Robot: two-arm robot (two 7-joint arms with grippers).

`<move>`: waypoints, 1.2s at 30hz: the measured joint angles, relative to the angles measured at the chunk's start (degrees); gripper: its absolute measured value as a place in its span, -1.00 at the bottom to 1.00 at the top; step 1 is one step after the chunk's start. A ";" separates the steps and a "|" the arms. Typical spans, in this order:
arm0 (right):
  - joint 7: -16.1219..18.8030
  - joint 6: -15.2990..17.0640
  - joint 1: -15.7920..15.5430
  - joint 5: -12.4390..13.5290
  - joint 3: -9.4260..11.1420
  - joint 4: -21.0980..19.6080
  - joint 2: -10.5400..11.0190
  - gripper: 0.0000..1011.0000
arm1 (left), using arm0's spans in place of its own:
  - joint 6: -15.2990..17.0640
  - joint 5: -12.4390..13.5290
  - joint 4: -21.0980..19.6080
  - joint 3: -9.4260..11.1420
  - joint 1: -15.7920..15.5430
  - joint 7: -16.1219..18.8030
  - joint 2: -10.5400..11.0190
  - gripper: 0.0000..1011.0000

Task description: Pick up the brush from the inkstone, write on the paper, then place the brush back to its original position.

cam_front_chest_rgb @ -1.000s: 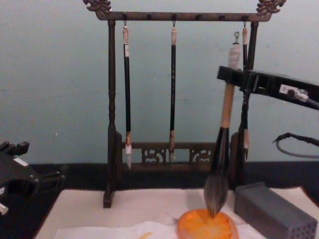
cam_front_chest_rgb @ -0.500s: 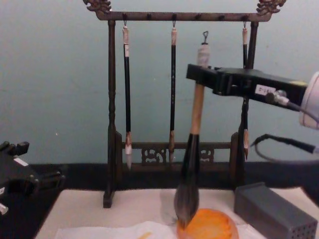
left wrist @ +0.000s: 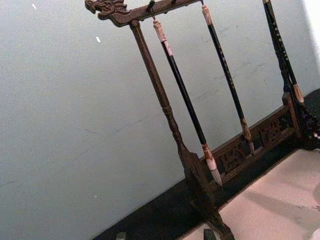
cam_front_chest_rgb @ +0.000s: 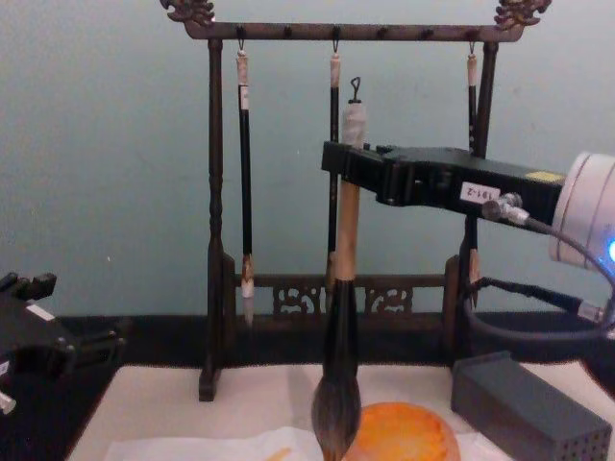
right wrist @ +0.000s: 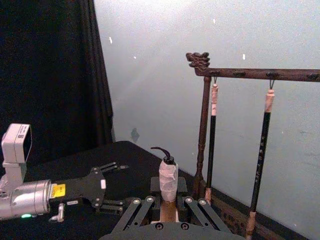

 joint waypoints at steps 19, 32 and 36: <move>2.49 0.41 0.43 -1.23 -1.61 0.18 -0.84 -0.63 | 0.00 0.00 0.00 0.00 0.00 0.00 0.00 0.98; 3.92 0.82 0.27 -1.44 -3.40 0.19 -1.20 -0.63 | 0.00 0.00 0.00 0.00 0.00 0.00 0.00 0.98; 4.11 1.04 0.15 -1.41 -3.80 0.23 -1.32 -0.63 | 0.00 0.00 0.00 0.00 0.00 0.00 0.00 0.98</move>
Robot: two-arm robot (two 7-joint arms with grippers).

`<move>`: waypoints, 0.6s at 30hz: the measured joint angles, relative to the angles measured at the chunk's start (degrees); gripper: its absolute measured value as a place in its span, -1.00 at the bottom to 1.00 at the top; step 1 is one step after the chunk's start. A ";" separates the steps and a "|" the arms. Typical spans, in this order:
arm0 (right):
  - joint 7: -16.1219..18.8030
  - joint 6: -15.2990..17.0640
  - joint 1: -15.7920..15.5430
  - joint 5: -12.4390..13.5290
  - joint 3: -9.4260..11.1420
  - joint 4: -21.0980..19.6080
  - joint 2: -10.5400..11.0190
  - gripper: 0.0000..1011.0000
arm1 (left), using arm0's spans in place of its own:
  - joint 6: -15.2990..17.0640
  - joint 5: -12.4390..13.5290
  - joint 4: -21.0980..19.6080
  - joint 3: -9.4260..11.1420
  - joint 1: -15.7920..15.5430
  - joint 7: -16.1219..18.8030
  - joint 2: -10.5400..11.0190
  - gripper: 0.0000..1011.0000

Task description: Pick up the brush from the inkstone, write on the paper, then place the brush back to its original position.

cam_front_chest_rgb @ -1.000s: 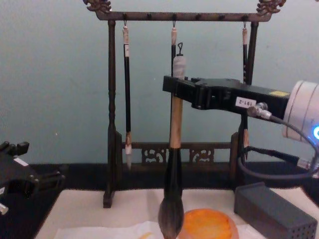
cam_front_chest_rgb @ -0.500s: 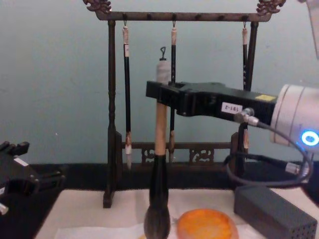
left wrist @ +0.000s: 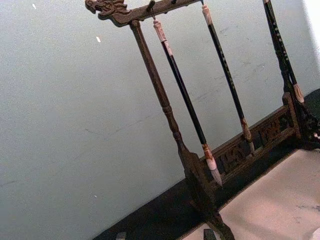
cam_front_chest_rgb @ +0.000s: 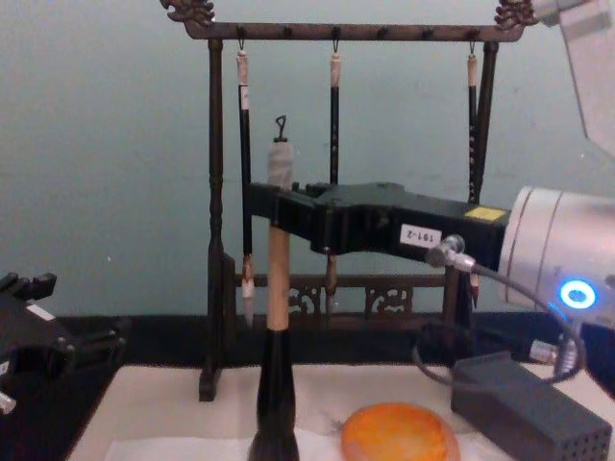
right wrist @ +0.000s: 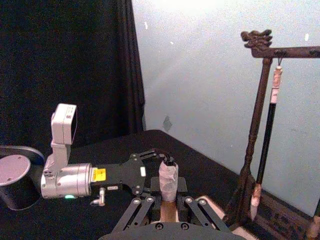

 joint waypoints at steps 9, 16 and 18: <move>0.09 0.36 0.00 0.09 -0.57 0.42 -0.14 -0.63 | 0.00 0.00 0.00 0.00 0.00 0.00 0.00 0.98; 0.03 0.53 -0.03 0.14 -0.62 0.60 -0.07 -0.63 | 0.00 0.00 0.00 0.00 0.00 0.00 0.00 0.98; -0.07 0.53 -0.05 0.14 -0.55 0.71 0.02 -0.63 | 0.00 0.00 0.00 0.00 0.00 0.00 0.00 0.98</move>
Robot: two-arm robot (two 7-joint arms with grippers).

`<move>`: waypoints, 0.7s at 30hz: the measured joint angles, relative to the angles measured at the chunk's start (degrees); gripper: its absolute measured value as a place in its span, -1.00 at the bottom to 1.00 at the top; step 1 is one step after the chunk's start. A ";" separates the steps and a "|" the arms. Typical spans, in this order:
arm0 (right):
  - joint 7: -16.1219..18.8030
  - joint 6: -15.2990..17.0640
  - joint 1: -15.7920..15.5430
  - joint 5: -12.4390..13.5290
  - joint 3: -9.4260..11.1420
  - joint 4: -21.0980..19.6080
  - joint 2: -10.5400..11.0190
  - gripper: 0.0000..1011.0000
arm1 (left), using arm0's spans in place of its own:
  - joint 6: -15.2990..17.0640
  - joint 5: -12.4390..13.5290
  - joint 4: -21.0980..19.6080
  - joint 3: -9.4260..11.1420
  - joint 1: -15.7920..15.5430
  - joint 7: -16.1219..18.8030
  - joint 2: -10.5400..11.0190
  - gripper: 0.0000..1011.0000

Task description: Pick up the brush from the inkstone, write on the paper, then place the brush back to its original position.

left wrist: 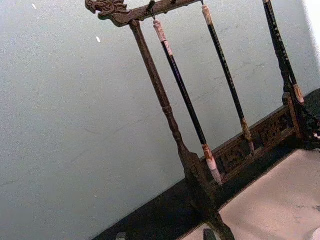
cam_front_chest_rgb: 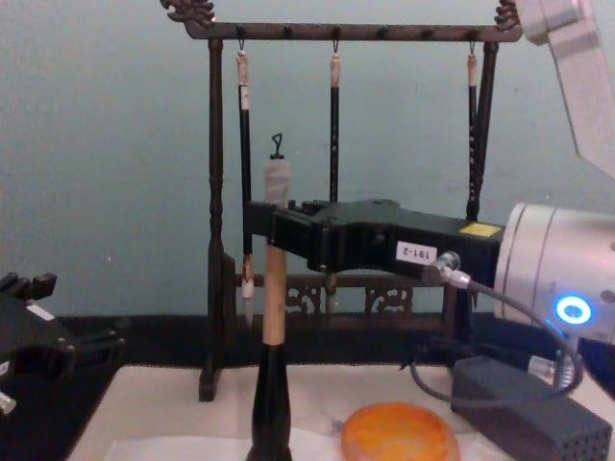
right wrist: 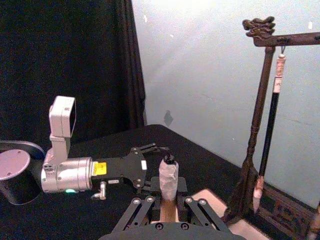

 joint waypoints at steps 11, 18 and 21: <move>-0.61 -0.58 -0.04 -0.31 0.83 0.51 0.43 -0.63 | 0.00 0.00 0.00 0.00 0.00 0.00 0.00 0.98; -0.72 -1.17 -0.01 -0.69 1.41 1.01 0.49 -0.63 | 0.00 0.00 0.00 0.00 0.00 0.00 0.00 0.98; -0.79 -1.33 0.02 -0.87 1.60 1.21 0.49 -0.63 | 0.00 0.00 0.00 0.00 0.00 0.00 0.00 0.98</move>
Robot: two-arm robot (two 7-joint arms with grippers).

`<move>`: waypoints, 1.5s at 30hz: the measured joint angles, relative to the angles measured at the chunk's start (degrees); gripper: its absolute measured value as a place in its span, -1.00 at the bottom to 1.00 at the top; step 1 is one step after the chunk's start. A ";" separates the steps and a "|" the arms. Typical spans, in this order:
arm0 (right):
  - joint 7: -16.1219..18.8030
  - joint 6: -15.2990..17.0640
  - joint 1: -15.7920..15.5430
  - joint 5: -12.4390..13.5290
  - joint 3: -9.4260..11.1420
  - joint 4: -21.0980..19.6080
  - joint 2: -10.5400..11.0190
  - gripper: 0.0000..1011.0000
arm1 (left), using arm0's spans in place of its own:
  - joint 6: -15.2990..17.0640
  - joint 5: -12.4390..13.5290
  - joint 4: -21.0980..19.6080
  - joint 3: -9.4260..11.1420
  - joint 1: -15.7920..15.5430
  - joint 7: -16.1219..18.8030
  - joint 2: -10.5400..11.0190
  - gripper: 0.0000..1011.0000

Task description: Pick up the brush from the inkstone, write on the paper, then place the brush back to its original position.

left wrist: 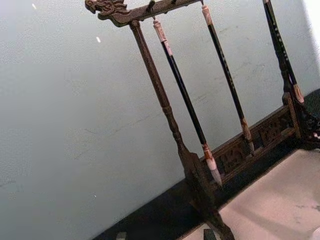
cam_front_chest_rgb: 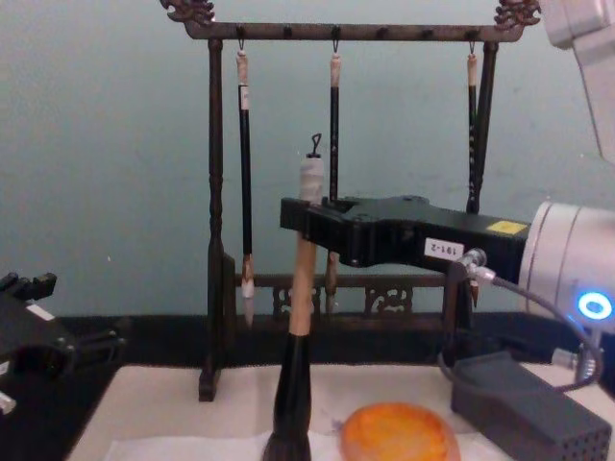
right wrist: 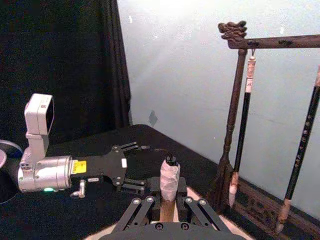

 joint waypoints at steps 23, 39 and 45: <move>-0.88 -0.77 0.11 -1.92 1.88 1.43 0.21 -0.63 | 0.00 0.00 0.00 0.00 0.00 0.00 0.00 0.98; -1.54 -0.92 -0.50 -2.75 3.18 1.03 0.41 -0.63 | 0.00 0.00 0.00 0.00 -0.01 0.00 -0.01 0.98; -1.68 -0.92 -0.67 -3.07 3.58 0.88 0.50 -0.63 | 0.00 0.00 0.00 0.00 -0.01 0.00 0.00 0.98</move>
